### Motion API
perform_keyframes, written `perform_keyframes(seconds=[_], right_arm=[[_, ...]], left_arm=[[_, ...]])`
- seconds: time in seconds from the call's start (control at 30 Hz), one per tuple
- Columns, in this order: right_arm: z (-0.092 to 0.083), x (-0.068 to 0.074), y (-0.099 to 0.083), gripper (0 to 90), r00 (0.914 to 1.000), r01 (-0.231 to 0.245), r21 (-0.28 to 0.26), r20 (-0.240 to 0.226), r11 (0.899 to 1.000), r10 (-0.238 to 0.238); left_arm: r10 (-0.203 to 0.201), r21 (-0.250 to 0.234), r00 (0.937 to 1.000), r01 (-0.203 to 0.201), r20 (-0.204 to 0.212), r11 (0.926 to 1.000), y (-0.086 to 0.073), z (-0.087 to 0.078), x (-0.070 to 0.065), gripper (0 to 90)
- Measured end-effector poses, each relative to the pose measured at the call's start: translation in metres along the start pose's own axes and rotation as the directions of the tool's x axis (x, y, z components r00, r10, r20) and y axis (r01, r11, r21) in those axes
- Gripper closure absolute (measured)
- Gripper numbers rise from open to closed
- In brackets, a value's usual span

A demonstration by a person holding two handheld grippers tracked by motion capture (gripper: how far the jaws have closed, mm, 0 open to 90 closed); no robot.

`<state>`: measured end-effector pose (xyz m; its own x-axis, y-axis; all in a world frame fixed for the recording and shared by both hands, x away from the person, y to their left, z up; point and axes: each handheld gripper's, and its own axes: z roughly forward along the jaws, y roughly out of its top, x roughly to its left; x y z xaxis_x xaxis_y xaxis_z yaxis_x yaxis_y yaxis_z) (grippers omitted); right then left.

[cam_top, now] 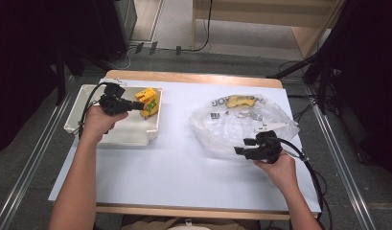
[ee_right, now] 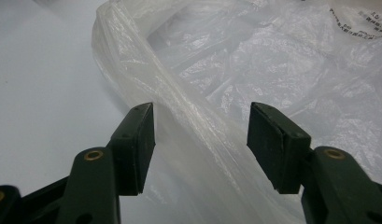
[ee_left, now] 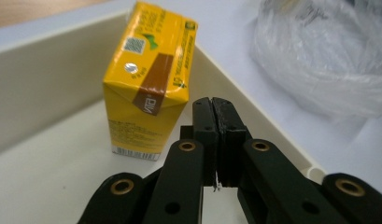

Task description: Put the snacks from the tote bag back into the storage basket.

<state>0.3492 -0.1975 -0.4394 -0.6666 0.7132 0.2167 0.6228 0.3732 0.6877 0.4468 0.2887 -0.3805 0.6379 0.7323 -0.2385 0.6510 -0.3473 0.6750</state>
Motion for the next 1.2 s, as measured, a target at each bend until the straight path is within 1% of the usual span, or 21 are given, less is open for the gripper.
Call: perform_keyframes(seconds=[0.1, 0.17, 0.2, 0.23, 0.27, 0.3, 0.33, 0.4, 0.53, 0.63, 0.73, 0.77, 0.87, 0.97, 1.1, 1.2], right_arm=[[0.0, 0.0, 0.0, 42.7, 1.0, 0.003, 0.001, -0.001, 1.0, -0.003], [0.001, 0.0, 0.0, 42.9, 1.0, 0.006, 0.004, 0.0, 1.0, -0.006], [0.001, 0.0, 0.0, 43.0, 1.0, 0.008, 0.006, 0.0, 1.0, -0.008], [0.001, 0.0, 0.0, 43.0, 1.0, 0.006, 0.008, -0.001, 1.0, -0.006], [0.001, 0.0, 0.0, 43.0, 1.0, 0.004, 0.01, -0.003, 1.0, -0.004], [0.002, 0.0, 0.0, 43.0, 1.0, 0.006, 0.009, -0.001, 1.0, -0.006], [0.002, 0.0, 0.0, 43.0, 1.0, 0.007, 0.008, -0.003, 1.0, -0.007], [0.002, 0.001, -0.001, 43.0, 0.9999, 0.012, 0.008, -0.001, 1.0, -0.012], [0.002, 0.001, -0.001, 43.0, 1.0, 0.006, 0.002, -0.004, 1.0, -0.006], [0.001, 0.001, -0.001, 43.0, 0.9999, 0.01, 0.0, -0.003, 1.0, -0.01], [0.0, 0.001, -0.002, 43.0, 0.9997, 0.022, 0.0, -0.006, 1.0, -0.022], [0.0, 0.002, -0.002, 43.0, 0.9997, 0.022, 0.0, -0.008, 1.0, -0.022], [0.001, 0.002, -0.002, 43.1, 0.9997, 0.02, -0.002, -0.016, 1.0, -0.02], [0.001, 0.001, -0.001, 43.1, 0.9997, 0.01, -0.007, -0.024, 1.0, -0.01], [0.0, 0.002, -0.001, 43.2, 0.9997, 0.012, -0.007, -0.021, 1.0, -0.012], [-0.001, 0.002, -0.001, 43.5, 0.9996, 0.008, -0.014, -0.025, 1.0, -0.008]], left_arm=[[-0.012, -0.003, 0.9999, 0.012, 0.006, 0.9999, -0.002, 0.009, 0.001, 89.8], [-0.019, 0.004, 0.9998, 0.019, 0.01, 0.9998, -0.003, 0.015, 0.002, 89.9], [-0.023, 0.009, 0.9995, 0.023, 0.02, 0.9997, -0.003, 0.018, 0.003, 89.8], [-0.015, 0.004, 0.9998, 0.015, 0.012, 0.9999, -0.004, 0.02, 0.003, 89.8], [-0.017, 0.002, 0.9999, 0.017, 0.004, 0.9999, -0.004, 0.022, 0.003, 89.5], [-0.02, 0.007, 0.9998, 0.02, 0.006, 0.9998, -0.005, 0.025, 0.004, 89.5], [-0.017, 0.009, 0.9998, 0.017, -0.002, 0.9998, -0.005, 0.027, 0.004, 89.6], [-0.009, 0.028, 0.9999, 0.009, -0.012, 0.9996, -0.005, 0.032, 0.004, 89.5], [-0.017, 0.042, 0.9998, 0.017, -0.01, 0.999, -0.007, 0.04, 0.005, 89.2], [-0.019, 0.039, 0.9997, 0.019, -0.012, 0.9991, -0.007, 0.043, 0.006, 89.0], [-0.024, 0.035, 0.9994, 0.025, -0.024, 0.9991, -0.006, 0.043, 0.008, 89.0], [-0.022, 0.036, 0.9994, 0.023, -0.028, 0.9991, -0.007, 0.043, 0.009, 88.9], [-0.033, 0.03, 0.999, 0.034, -0.03, 0.999, -0.008, 0.042, 0.012, 89.0], [-0.029, 0.031, 0.999, 0.03, -0.034, 0.9991, -0.009, 0.042, 0.012, 88.3], [-0.024, 0.042, 0.9976, 0.027, -0.064, 0.9988, -0.011, 0.044, 0.012, 88.4], [-0.018, 0.052, 0.997, 0.022, -0.075, 0.9984, -0.013, 0.044, 0.012, 88.5]])
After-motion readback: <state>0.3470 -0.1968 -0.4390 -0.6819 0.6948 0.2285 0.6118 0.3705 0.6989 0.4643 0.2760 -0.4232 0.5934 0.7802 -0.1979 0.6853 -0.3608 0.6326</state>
